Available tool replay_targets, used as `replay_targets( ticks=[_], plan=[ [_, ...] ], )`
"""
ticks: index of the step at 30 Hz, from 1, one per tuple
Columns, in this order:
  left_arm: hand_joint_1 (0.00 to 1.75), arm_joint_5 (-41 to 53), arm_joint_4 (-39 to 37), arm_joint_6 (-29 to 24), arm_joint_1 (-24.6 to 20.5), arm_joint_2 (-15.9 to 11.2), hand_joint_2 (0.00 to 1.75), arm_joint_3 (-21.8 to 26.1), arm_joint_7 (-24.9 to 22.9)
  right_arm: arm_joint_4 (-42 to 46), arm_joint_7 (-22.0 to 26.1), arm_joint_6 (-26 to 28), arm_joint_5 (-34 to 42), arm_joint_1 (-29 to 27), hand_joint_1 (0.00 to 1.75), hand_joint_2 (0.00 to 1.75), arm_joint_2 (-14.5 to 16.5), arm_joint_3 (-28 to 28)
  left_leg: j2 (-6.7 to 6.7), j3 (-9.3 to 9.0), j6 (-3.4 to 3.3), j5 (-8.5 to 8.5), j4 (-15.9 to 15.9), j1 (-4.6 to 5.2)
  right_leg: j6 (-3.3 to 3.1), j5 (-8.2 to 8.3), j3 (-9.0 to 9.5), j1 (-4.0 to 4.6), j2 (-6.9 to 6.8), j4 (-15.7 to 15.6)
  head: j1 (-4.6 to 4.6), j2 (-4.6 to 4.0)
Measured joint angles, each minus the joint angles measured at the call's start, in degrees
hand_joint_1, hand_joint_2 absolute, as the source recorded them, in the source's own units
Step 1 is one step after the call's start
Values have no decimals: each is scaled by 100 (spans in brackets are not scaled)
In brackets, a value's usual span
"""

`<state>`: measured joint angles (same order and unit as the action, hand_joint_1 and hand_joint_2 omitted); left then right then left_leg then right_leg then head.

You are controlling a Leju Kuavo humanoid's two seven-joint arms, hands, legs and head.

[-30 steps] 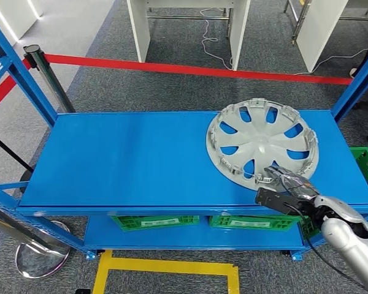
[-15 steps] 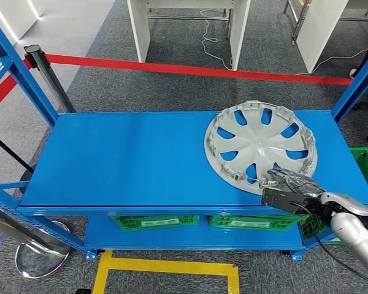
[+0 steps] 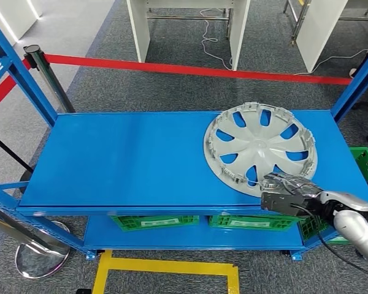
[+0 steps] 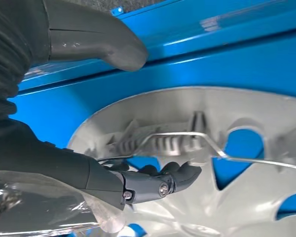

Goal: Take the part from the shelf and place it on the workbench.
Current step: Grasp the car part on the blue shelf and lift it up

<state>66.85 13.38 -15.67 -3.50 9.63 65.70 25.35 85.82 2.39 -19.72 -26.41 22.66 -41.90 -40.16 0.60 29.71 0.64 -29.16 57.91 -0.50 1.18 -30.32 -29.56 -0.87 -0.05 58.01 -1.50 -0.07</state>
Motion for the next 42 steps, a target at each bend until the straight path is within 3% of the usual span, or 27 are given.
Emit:
replay_targets(
  ticks=[7, 15, 27, 42],
  plan=[
    [0, 1, 0, -1, -2, 38, 0, 2, 0, 29, -39, 621, -380, 28, 0, 175, 78, -356, 0, 6, 0, 0, -1, 0, 0, 0, -2, 1, -1, 1, 0, 0],
    [0, 28, 0, -1, -7, 86, 0, 2, -1, -219, -318, 1537, -1487, -203, 0, 175, 645, -534, 0, 10, 0, 0, -2, -1, 0, 0, -8, 2, 1, 1, 1, 0],
    [0, 102, 0, -1, -7, 88, 0, 2, -20, -685, -392, 1519, -1987, -275, 0, 175, 1107, -317, -2, -15, 0, 0, 0, -3, 2, 1, 12, 4, 9, 0, 0, 0],
    [0, 103, 0, -1, -7, 88, 0, 2, -24, -781, -296, 1405, -1920, -306, 0, 175, 1177, -154, -2, -30, -1, 0, 8, -3, 9, 6, 32, 3, 8, -2, 0, 0]
  ],
)
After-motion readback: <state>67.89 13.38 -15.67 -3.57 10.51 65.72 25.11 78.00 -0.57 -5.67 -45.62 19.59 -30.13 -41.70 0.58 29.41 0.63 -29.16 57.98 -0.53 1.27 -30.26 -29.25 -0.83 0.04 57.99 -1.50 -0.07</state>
